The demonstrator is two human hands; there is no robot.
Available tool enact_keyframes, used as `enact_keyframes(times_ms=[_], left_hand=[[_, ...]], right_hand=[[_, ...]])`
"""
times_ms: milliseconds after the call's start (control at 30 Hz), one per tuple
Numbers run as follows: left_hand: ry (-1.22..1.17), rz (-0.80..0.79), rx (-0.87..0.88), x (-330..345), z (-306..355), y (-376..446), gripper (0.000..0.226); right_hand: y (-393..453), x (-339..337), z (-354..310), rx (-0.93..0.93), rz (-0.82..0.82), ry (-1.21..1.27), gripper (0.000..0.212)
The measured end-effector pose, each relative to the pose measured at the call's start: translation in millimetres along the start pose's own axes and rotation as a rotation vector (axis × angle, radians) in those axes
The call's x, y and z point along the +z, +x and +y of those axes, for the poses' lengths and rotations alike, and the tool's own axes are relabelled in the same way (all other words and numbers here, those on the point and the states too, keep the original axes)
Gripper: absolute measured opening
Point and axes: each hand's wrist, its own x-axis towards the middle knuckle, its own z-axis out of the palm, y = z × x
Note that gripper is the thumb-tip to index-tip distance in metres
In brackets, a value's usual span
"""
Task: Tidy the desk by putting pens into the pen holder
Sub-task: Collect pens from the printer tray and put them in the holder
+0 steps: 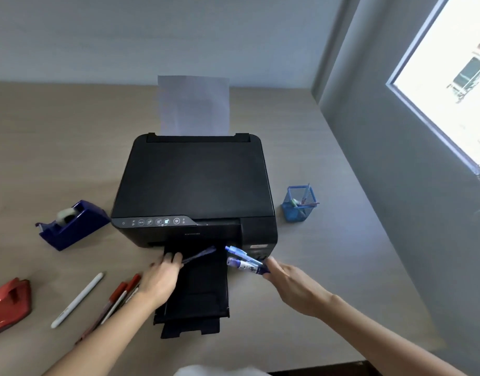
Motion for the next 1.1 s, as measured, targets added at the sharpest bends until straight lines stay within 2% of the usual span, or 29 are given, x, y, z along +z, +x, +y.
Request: enact_keyframes(times_ms=[100,133,200,233,300,367,500,633,700,800,933,967,1033,1100], left_hand=[[-0.218,-0.137,0.068,-34.3,7.6,-19.0,0.015],[-0.274,-0.158,0.101,-54.3,15.2,-23.4,0.018],[-0.364,-0.128,0.139,-102.4,26.1,-32.6,0.022],[-0.366,-0.059,0.183,-128.0,39.3,-31.6,0.021],[-0.347,0.099,0.287,-173.6,70.0,-22.0,0.017],[-0.349,0.171,0.323,-202.5,113.2,3.7,0.022],[-0.202,0.177,0.327,-219.3,205.7,76.3,0.017],[-0.108,0.097,0.3,-209.7,262.5,130.9,0.014],[-0.078,0.058,0.281,-201.5,280.2,148.1,0.021],[-0.044,0.05,0.269,-188.1,299.3,169.5,0.031],[-0.02,0.003,0.263,-169.9,312.1,187.1,0.03],[-0.017,-0.014,0.263,-165.6,312.1,188.4,0.029],[-0.009,-0.029,0.274,-159.7,308.6,190.4,0.029],[-0.01,-0.01,0.29,-159.8,301.0,188.4,0.027]], right_hand=[[-13.9,-52.5,42.3,0.118,0.258,0.013,0.017],[-17.0,-70.1,62.8,0.19,0.328,-0.004,0.018],[-12.6,-94.4,98.3,0.344,0.398,-0.05,0.018],[-10.0,-106.4,117.3,0.41,0.405,-0.071,0.019],[2.8,-122.6,143.1,0.487,0.366,-0.12,0.021],[19.4,-134.7,158.2,0.511,0.27,-0.19,0.02],[55.5,-148.2,166.2,0.539,0.081,-0.25,0.021],[85.7,-159.1,169.2,0.521,-0.005,-0.224,0.012],[99.5,-163.5,168.1,0.524,-0.022,-0.199,0.005],[117.1,-163.5,170.6,0.558,-0.043,-0.143,0.023],[128.4,-148.4,177.3,0.578,-0.108,-0.124,0.04],[128.5,-146.3,177.2,0.582,-0.112,-0.109,0.037],[128.2,-147.8,175.8,0.6,-0.1,-0.077,0.019],[125.0,-153.3,176.2,0.607,-0.076,-0.078,0.026]])
